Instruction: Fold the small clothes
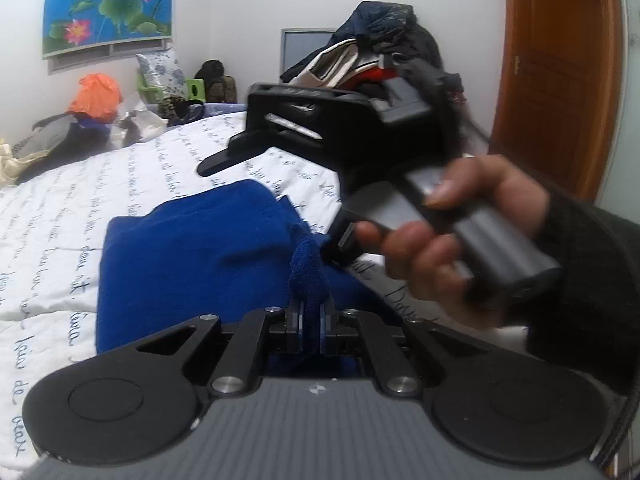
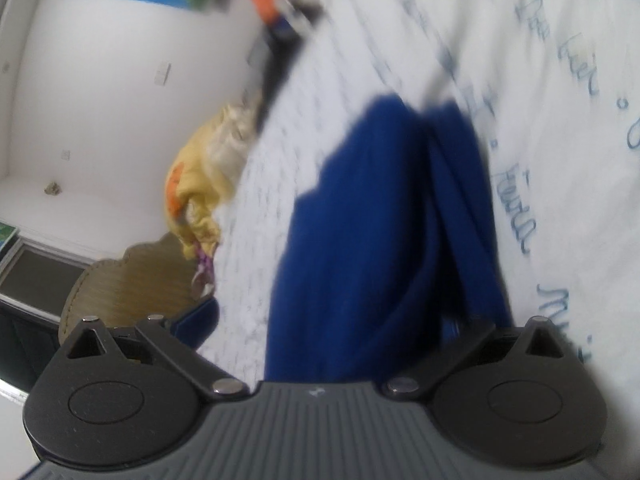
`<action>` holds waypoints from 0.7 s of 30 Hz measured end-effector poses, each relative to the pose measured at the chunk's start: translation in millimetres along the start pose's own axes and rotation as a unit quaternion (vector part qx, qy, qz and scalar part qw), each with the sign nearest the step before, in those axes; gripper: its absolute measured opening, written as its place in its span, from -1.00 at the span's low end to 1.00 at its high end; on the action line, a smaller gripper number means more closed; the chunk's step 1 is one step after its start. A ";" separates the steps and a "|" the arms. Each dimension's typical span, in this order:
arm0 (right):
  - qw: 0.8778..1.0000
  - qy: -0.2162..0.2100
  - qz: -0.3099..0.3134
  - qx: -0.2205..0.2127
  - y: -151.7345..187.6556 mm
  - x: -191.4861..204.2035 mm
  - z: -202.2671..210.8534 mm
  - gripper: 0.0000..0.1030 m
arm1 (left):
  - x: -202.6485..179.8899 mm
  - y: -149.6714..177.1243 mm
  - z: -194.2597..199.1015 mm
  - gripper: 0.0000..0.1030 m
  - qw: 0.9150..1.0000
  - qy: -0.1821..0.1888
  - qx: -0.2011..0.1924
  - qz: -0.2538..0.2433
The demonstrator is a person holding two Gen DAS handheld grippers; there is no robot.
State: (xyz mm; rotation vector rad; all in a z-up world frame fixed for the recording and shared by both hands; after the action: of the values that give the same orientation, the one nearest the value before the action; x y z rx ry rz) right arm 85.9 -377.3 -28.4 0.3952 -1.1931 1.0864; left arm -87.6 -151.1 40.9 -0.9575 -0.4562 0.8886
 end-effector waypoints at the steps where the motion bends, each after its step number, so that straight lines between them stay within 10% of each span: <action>1: 1.000 0.010 0.013 -0.004 -4.0 1.3 0.1 0.87 | -0.7 -0.9 -3.7 -0.88 1.000 0.005 0.002 -0.005; 5: 0.994 0.082 0.076 0.016 -14.1 4.9 -10.5 -0.69 | -17.8 3.3 -27.8 -0.88 0.998 0.026 0.041 -0.031; 9: 0.993 0.074 0.094 0.014 -9.6 -8.9 2.4 -0.76 | -3.5 17.3 -35.3 -0.83 0.996 0.060 0.058 -0.010; 12: 0.994 0.079 0.079 -0.015 -10.3 -7.4 21.4 -0.52 | 23.8 11.0 -11.4 -0.16 0.991 0.125 0.045 0.031; 14: 0.993 0.076 0.074 -0.055 -15.7 -5.3 40.8 0.39 | 47.6 5.0 7.3 0.92 0.992 0.119 0.016 0.043; 16: 0.988 0.080 0.084 -0.097 -23.2 -2.0 52.5 1.00 | 76.6 -1.1 17.0 0.97 0.994 0.088 -0.020 0.055; 21: 0.988 0.115 0.089 -0.060 -43.2 -9.6 17.5 1.00 | 166.7 -20.2 -36.5 0.92 0.974 0.042 0.022 0.221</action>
State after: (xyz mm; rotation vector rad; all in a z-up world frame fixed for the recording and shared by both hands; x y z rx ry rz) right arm 112.8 -415.2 -18.4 0.0679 -1.0953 1.1733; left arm 42.4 -39.1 32.8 -1.0717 -0.1471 1.2481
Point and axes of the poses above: each gripper's, at about its wrist camera, not at the fingertips, and z roughly against the way its jaws point, x to its left, y to its underside, the point moved 1 cm from there along -z, roughly the way its jaws point, and after that the axes turned 2 degrees about z, right-handed, at the moved point
